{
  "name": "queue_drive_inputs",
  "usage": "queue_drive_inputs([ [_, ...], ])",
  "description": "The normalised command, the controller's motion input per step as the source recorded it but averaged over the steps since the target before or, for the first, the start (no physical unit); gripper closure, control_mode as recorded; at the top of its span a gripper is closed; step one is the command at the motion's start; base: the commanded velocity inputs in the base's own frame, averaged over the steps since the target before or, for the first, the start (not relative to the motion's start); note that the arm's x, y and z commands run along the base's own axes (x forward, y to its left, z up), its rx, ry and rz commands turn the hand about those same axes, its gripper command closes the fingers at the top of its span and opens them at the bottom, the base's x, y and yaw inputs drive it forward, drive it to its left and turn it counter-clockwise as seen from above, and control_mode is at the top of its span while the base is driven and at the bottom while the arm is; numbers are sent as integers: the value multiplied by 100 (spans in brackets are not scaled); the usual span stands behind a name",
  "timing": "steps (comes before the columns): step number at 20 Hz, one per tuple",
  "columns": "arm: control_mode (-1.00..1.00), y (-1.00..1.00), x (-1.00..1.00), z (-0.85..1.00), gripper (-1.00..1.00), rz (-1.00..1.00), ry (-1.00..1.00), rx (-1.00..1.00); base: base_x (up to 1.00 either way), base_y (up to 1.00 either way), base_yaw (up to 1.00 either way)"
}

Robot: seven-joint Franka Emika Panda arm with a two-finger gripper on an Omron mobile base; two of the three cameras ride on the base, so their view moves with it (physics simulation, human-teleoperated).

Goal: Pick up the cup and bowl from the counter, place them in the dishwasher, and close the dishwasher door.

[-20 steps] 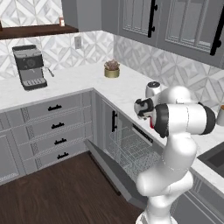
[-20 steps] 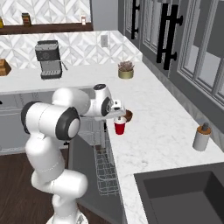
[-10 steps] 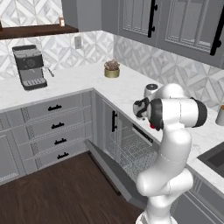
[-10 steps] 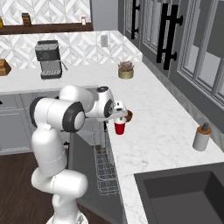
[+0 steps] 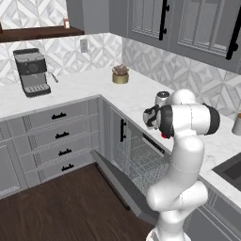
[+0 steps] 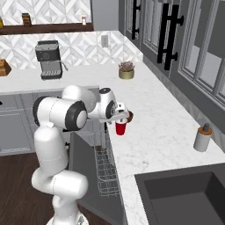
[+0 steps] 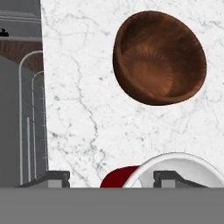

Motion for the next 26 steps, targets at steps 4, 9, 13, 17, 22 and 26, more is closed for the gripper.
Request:
queue_drive_inputs([
  [4, -100, 0, -19, 0, 100, 0, 0, 0, 0, 0, 0],
  [9, -100, 0, -36, 0, 100, 0, 0, 0, 0, 0, 0],
  [13, -100, 19, -51, 0, 100, 0, 0, 0, 0, 0, 0],
  [17, -100, 65, -58, 1, 100, 0, 0, 0, 0, 0, 0],
  [22, -100, 98, -27, 0, 100, 0, 0, 0, 0, 0, 0],
  [26, -100, 94, 0, -10, 100, 0, 0, -2, 0, 0, 0],
])
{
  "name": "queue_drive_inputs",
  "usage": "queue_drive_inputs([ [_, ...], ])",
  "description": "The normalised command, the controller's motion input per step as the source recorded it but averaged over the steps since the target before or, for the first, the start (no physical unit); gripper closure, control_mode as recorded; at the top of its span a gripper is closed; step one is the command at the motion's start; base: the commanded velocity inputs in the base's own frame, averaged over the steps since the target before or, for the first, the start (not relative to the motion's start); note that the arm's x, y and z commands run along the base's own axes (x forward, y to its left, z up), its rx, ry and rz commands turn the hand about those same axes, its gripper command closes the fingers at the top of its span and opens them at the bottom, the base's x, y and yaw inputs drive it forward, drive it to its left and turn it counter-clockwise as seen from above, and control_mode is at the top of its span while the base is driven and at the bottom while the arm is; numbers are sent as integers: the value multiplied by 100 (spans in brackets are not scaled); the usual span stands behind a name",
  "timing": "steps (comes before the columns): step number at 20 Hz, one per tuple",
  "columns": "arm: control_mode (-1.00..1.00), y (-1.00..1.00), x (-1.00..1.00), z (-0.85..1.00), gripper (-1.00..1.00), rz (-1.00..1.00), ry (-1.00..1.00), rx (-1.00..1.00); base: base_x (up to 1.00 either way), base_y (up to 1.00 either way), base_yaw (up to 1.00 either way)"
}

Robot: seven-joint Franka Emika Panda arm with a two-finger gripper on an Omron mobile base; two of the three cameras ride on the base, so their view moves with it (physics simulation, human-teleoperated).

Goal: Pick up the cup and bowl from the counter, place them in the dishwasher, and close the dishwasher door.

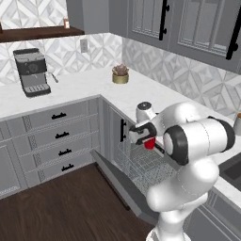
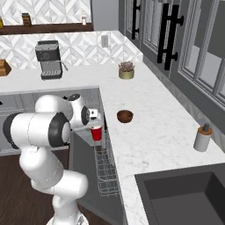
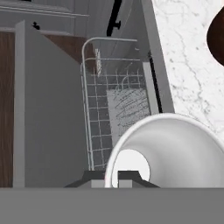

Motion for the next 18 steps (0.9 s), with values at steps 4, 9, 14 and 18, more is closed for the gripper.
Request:
queue_drive_inputs([
  [4, -100, 70, 12, -34, 100, 0, 0, -3, 0, 0, 0],
  [9, -100, 49, 35, -58, 100, 0, 0, -5, 0, 0, 0],
  [14, -100, 14, 61, -57, 100, 0, 0, -7, 0, 0, 0],
  [18, -100, 0, 69, -55, 100, 0, 0, -11, 0, 0, 0],
])
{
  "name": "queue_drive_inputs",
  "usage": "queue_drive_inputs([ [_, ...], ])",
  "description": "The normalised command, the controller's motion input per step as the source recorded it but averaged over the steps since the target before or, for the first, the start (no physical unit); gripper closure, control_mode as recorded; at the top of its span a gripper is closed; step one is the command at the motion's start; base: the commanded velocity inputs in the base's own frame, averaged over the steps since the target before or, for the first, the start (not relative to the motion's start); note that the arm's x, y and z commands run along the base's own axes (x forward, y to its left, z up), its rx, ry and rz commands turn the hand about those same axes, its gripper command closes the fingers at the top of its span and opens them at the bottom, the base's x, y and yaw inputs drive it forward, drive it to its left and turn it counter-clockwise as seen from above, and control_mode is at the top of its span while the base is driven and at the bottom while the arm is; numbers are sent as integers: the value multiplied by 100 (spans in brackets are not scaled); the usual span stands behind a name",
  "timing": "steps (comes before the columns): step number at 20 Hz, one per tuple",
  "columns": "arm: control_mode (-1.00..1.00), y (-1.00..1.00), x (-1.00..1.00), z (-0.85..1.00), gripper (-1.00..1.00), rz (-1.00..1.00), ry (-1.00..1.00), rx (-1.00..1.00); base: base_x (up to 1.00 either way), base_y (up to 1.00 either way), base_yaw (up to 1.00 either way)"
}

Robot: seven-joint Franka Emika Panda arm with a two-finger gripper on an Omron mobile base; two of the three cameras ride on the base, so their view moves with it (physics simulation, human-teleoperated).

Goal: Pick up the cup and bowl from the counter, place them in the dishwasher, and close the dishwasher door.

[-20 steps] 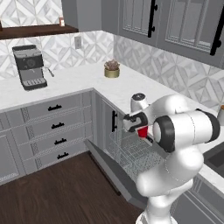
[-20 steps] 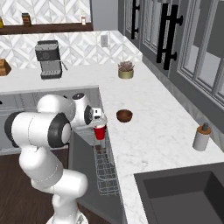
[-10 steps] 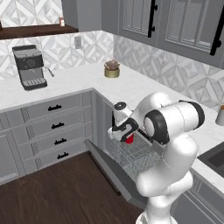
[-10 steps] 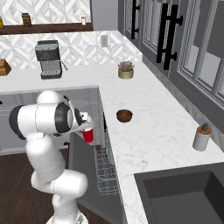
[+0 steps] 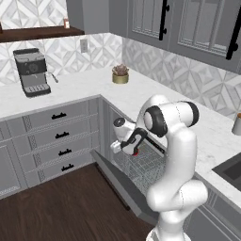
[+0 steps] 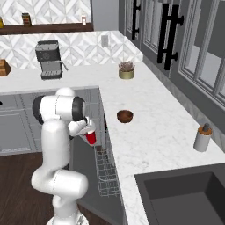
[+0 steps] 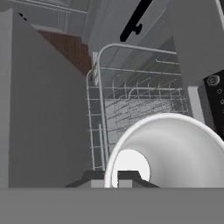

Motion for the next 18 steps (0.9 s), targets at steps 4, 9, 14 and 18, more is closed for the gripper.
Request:
queue_drive_inputs([
  [4, -100, 0, 58, -50, 100, 0, -1, -12, 0, 0, 0],
  [9, -100, -11, 53, -39, 100, 0, 0, -7, 0, 0, 0],
  [14, -100, -26, 55, -27, 100, 0, 0, 0, 0, 0, 0],
  [18, -100, -29, 45, -25, 100, 0, 0, 0, 0, 0, 0],
])
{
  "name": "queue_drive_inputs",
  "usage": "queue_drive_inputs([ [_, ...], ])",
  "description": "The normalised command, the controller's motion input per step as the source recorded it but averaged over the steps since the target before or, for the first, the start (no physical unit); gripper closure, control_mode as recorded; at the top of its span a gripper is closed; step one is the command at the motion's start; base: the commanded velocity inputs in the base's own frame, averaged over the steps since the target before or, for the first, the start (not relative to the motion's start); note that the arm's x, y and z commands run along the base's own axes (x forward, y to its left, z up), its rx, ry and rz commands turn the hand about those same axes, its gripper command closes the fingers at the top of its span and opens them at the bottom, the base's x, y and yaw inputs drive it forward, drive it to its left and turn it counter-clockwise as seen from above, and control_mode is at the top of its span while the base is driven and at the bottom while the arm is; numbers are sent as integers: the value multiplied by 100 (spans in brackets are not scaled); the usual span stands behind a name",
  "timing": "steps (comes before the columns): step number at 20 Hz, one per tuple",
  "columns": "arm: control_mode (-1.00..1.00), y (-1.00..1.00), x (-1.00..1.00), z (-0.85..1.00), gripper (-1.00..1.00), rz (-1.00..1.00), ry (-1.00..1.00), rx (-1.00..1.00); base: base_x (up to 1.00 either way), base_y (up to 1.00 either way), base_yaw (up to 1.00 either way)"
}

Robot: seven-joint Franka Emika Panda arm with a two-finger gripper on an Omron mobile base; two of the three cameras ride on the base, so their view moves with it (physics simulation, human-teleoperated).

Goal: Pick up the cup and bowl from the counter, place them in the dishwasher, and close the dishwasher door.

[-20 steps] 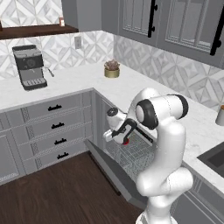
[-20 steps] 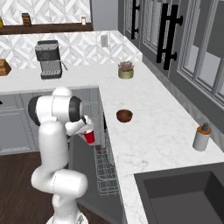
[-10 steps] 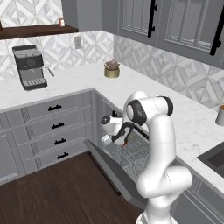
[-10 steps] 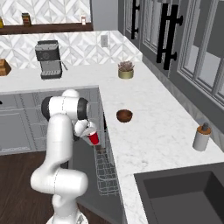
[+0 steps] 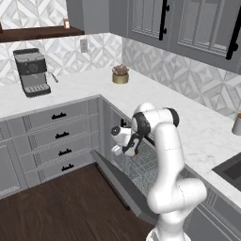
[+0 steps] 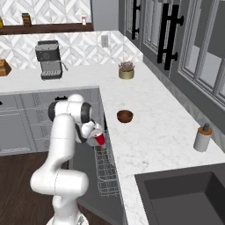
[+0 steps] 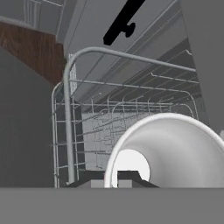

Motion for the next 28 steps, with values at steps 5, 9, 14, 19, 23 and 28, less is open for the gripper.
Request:
queue_drive_inputs([
  [5, -100, -26, 35, -34, 100, 0, 4, 0, 0, 0, 0],
  [9, -100, -9, 15, -39, 100, 0, 8, 0, 0, 0, 0],
  [14, -100, 0, 3, -33, 100, 0, 8, 1, 0, 0, 0],
  [19, -100, 0, 0, -36, 100, 2, 6, 2, 0, 0, 0],
  [23, -100, 0, 0, -30, -100, 6, 1, 1, 0, 0, 0],
  [28, -100, 0, -6, -10, -100, 8, 0, 0, 0, 0, 0],
])
